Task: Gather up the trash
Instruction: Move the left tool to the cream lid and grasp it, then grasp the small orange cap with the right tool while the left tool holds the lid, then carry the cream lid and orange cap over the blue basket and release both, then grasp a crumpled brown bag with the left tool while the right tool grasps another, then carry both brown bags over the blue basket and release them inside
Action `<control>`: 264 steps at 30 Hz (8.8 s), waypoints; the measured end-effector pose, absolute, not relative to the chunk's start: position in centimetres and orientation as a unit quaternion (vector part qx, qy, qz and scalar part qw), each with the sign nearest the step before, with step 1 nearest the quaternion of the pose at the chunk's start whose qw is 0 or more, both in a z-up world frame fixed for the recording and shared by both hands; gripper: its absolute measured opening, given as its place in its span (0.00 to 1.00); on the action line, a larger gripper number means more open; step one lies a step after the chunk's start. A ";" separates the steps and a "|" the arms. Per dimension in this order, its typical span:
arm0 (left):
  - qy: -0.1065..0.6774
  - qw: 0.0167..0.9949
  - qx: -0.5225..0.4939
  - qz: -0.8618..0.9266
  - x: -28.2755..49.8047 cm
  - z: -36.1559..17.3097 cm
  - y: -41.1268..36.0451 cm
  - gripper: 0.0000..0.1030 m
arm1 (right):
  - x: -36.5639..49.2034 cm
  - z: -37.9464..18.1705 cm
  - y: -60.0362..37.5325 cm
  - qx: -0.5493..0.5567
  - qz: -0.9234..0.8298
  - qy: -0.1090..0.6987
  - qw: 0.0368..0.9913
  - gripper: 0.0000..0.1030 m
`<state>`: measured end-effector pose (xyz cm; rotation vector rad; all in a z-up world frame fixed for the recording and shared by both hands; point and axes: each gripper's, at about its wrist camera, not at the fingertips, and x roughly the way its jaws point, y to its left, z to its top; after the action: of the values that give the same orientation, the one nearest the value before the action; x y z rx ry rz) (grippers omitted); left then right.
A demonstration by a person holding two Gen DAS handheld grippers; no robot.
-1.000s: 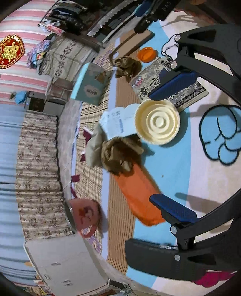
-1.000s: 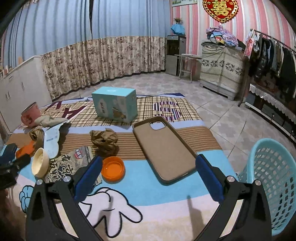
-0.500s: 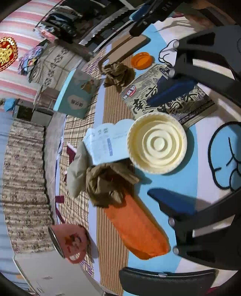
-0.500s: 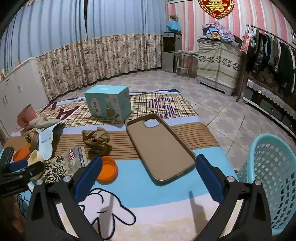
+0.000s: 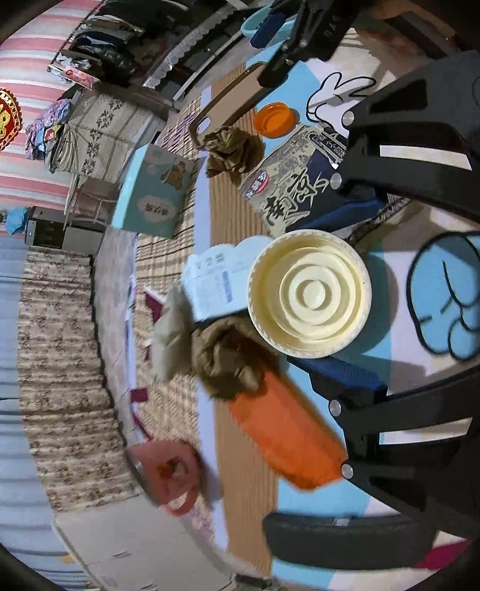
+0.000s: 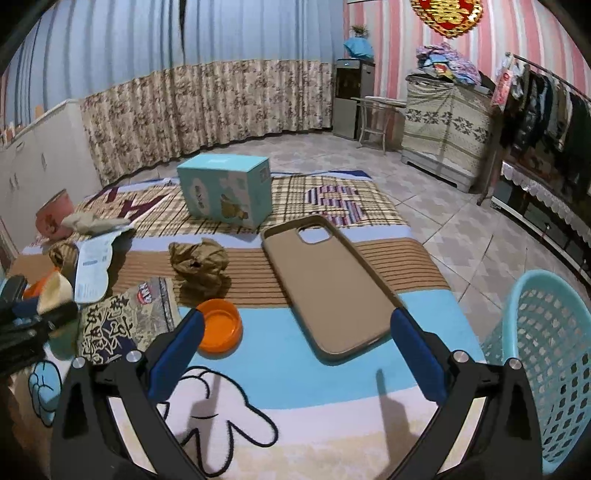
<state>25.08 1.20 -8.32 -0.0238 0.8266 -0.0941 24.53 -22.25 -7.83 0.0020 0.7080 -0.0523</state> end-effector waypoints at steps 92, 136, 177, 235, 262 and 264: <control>0.309 0.922 0.073 -0.223 17.1 -3.3 -31.2 0.59 | 9.0 -2.8 -51.5 0.049 -0.195 0.310 0.929 0.39; 0.278 0.942 0.068 -0.173 18.9 -2.8 -26.6 0.92 | 13.1 -6.1 -48.6 0.064 -0.200 0.307 0.928 0.73; 0.371 0.927 -0.023 0.048 29.1 -7.8 3.9 0.91 | 25.1 -6.4 -22.5 -0.005 -0.049 0.326 0.944 0.90; 0.355 0.931 -0.057 0.059 26.9 -6.0 10.8 0.44 | 30.8 -9.4 -15.4 -0.043 0.031 0.393 0.918 0.41; 0.339 0.939 -0.032 0.050 25.9 -4.7 8.5 0.44 | 27.4 -6.9 -17.8 -0.035 0.026 0.357 0.933 0.38; 0.337 0.940 -0.031 0.044 25.6 -4.5 8.0 0.44 | 26.8 -6.4 -18.6 -0.032 0.024 0.354 0.934 0.38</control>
<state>25.61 7.98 -4.49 -0.0639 0.6868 0.0907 26.76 -18.63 -6.43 -0.0651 0.7240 0.0491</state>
